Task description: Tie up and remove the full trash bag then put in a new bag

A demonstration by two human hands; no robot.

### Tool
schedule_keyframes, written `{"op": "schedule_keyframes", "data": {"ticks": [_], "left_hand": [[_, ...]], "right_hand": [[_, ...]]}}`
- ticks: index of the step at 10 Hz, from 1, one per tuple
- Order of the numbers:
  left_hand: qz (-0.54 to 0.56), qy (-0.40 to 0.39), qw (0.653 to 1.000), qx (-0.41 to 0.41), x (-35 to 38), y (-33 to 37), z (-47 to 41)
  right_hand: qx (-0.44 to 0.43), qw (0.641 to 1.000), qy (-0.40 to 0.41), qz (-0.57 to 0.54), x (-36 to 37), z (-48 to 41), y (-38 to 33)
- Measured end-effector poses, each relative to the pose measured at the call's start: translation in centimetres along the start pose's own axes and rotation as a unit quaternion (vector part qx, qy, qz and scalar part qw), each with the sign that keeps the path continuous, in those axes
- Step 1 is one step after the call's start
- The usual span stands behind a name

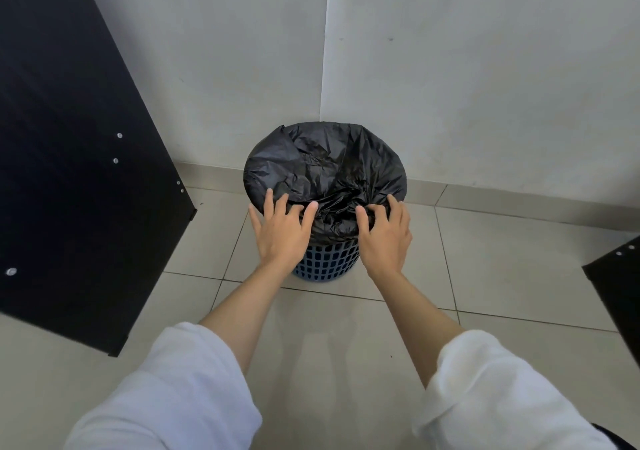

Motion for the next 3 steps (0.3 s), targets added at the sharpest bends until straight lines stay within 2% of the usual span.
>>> {"op": "schedule_keyframes", "data": {"ticks": [1,2,3], "left_hand": [[-0.053,-0.036,0.998,0.008,-0.6,0.0,-0.4],[-0.096,-0.120,0.988,-0.004,-2.1,1.0,-1.5],[-0.124,-0.209,0.970,-0.034,-4.3,2.9,-3.0]], "right_hand": [[-0.022,0.999,0.009,0.026,-0.8,-0.4,0.2],[-0.039,0.999,-0.002,0.038,-2.5,-1.4,-0.4],[-0.059,0.990,-0.095,0.081,-4.5,-3.3,-0.8]]}}
Point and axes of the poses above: each hand's wrist, its own z-axis away from the middle knuckle, its own x-axis out of the palm, y = z × x, the point moved 1 cm from there along -z, towards the middle knuckle, and after that the axes turned 12 degrees about z, right-handed, at the moved point
